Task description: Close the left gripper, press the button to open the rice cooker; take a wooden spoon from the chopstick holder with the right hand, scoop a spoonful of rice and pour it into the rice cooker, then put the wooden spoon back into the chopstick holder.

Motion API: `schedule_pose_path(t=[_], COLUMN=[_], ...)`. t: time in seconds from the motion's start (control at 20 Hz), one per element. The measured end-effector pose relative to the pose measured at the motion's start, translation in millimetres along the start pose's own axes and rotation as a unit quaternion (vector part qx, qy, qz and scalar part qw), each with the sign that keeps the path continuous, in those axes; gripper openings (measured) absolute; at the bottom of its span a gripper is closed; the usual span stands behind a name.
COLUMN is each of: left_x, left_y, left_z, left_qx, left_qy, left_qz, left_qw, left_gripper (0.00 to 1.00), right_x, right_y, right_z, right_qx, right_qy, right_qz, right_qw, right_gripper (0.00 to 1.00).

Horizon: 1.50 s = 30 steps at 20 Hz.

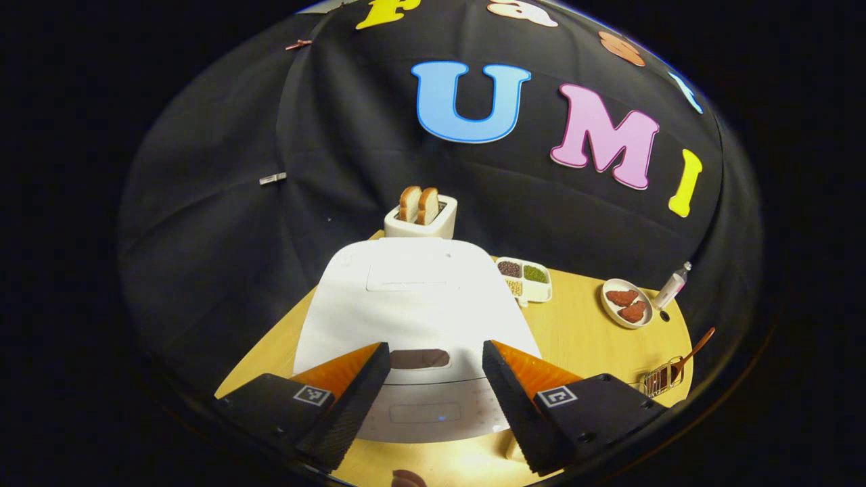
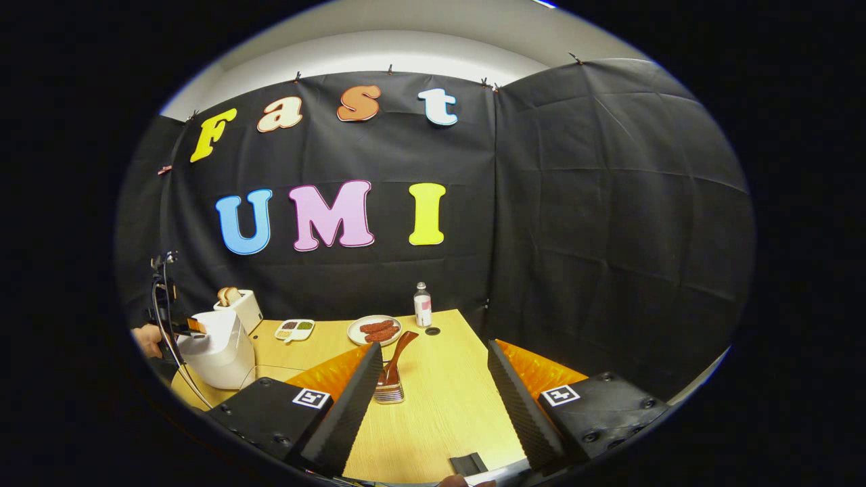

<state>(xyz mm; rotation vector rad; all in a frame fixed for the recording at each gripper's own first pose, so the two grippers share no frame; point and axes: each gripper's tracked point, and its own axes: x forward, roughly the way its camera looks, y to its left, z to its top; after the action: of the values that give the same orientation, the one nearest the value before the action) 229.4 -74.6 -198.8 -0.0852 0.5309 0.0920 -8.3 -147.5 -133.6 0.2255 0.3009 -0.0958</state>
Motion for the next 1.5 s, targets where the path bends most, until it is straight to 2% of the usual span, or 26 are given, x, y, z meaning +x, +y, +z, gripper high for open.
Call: schedule_pose_path(t=[0.15, 0.2, 0.25, 0.4, 0.65, 0.8, 0.95, 1.3, 1.5], left_x=[-30.3, -42.7, -55.9, -97.6, -169.2, -209.6, -245.4, -289.7, -300.7], left_y=[-19.9, -27.3, -34.3, -58.0, -81.0, -79.2, -84.6, -66.8, -51.0], left_z=[32.1, 41.8, 50.9, 71.0, 84.9, 92.0, 87.3, 76.6, 64.0], left_qx=[0.036, 0.050, 0.062, 0.096, 0.111, 0.127, 0.113, 0.104, 0.102], left_qy=[-0.056, -0.075, -0.094, -0.146, -0.201, -0.231, -0.252, -0.274, -0.274], left_qz=[-0.032, -0.042, -0.052, -0.083, -0.127, -0.140, -0.154, -0.155, -0.154], left_qw=[0.997, 0.995, 0.992, 0.981, 0.965, 0.954, 0.949, 0.943, 0.944], left_gripper=[0.95, 0.95, 0.95, 0.94, 0.93, 0.93, 0.93, 0.93, 0.93], right_x=[2.6, 4.8, 6.2, 9.2, 14.5, 14.7, 13.1, -4.2, -8.9], right_y=[5.8, 10.1, 14.5, 31.3, 59.5, 79.7, 98.7, 132.2, 144.5], right_z=[8.1, 12.2, 16.4, 31.8, 52.0, 62.4, 72.5, 82.3, 76.6], right_qx=[-0.013, -0.016, -0.018, -0.023, -0.035, -0.035, -0.029, -0.037, -0.049], right_qy=[-0.008, -0.011, -0.015, -0.028, -0.048, -0.059, -0.069, -0.089, -0.089], right_qz=[0.004, 0.007, 0.010, 0.024, 0.039, 0.053, 0.070, 0.098, 0.099], right_qw=[1.000, 1.000, 1.000, 0.999, 0.997, 0.996, 0.995, 0.991, 0.990], right_gripper=[0.97, 1.00, 0.97, 0.97, 0.97, 0.97, 0.97, 0.97, 0.94])
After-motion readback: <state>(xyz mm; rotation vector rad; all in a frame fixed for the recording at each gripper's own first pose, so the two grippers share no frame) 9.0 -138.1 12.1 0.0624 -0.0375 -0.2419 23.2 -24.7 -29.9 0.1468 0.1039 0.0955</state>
